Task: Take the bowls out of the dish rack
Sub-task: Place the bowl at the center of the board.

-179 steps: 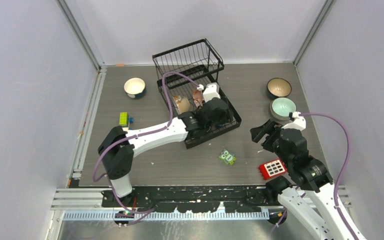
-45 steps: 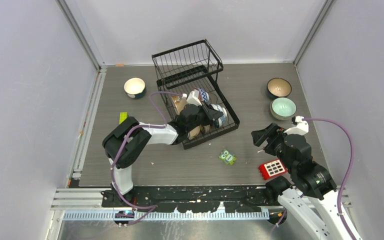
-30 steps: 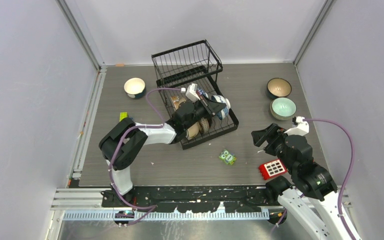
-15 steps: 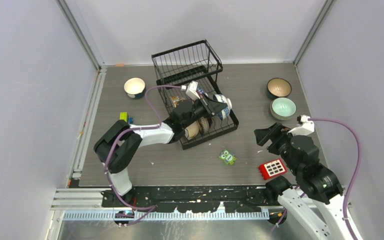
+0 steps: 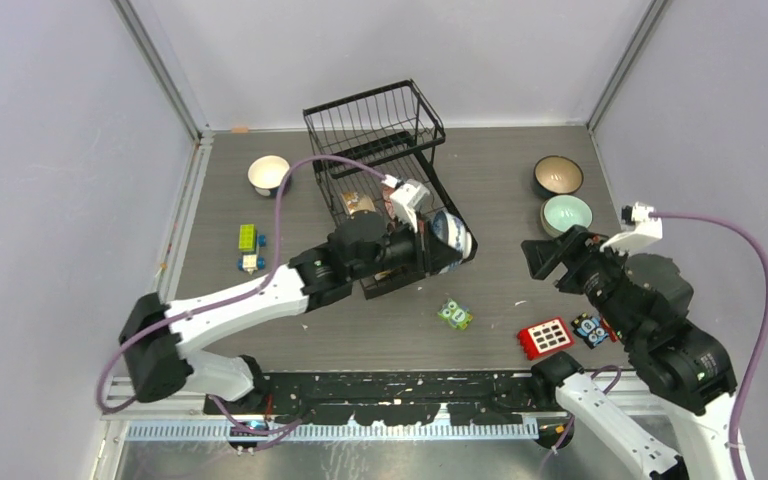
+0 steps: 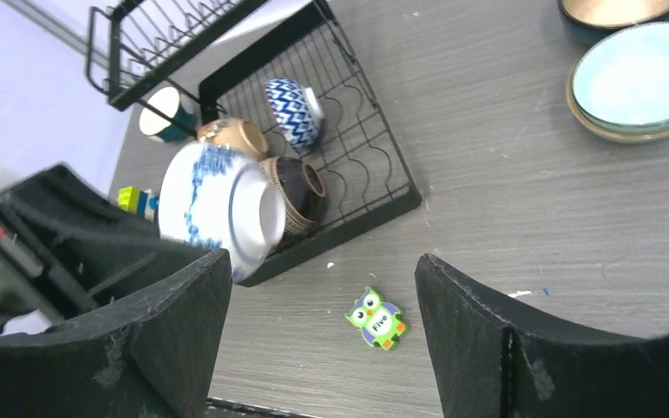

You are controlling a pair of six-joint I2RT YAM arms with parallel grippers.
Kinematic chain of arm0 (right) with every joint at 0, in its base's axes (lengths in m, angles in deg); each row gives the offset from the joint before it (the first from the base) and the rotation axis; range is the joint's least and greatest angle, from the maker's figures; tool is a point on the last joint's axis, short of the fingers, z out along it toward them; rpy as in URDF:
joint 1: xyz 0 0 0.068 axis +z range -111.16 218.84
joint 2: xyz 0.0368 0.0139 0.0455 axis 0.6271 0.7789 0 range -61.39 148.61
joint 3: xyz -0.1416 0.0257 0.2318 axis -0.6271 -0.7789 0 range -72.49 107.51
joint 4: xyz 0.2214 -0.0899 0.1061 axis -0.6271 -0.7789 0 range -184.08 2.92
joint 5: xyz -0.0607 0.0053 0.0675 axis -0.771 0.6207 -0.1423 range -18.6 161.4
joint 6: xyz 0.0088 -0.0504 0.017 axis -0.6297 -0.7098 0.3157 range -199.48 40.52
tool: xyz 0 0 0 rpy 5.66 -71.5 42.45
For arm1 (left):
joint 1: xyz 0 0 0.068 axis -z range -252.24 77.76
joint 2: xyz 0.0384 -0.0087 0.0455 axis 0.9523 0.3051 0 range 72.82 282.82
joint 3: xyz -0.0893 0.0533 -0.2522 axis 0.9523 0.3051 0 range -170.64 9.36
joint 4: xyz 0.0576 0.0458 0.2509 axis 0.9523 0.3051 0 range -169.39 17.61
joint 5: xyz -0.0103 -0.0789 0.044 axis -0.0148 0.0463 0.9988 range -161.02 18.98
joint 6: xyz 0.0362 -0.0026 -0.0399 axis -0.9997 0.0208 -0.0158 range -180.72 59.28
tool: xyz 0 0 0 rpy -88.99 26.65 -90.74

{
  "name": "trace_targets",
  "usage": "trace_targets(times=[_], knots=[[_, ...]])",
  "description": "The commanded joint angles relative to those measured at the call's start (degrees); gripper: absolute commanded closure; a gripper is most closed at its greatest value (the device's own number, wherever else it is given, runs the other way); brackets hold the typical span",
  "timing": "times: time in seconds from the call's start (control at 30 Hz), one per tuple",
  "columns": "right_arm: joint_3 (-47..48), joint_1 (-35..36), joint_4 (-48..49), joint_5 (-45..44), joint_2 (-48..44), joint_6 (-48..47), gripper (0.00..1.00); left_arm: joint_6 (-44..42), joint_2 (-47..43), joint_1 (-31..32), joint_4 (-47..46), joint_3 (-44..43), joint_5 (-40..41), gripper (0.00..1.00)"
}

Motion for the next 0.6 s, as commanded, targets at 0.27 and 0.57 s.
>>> trace_targets(times=[0.27,0.57], knots=[[18.1,4.6,-6.7,24.3,20.7,-3.9,0.23,-39.5,-20.3,16.7,50.1,-10.1,15.0,1.00],[29.5,20.2,-19.9,12.6,37.7,-11.6,0.23,-65.7,-21.8,28.9,60.0,-6.0,23.9,1.00]])
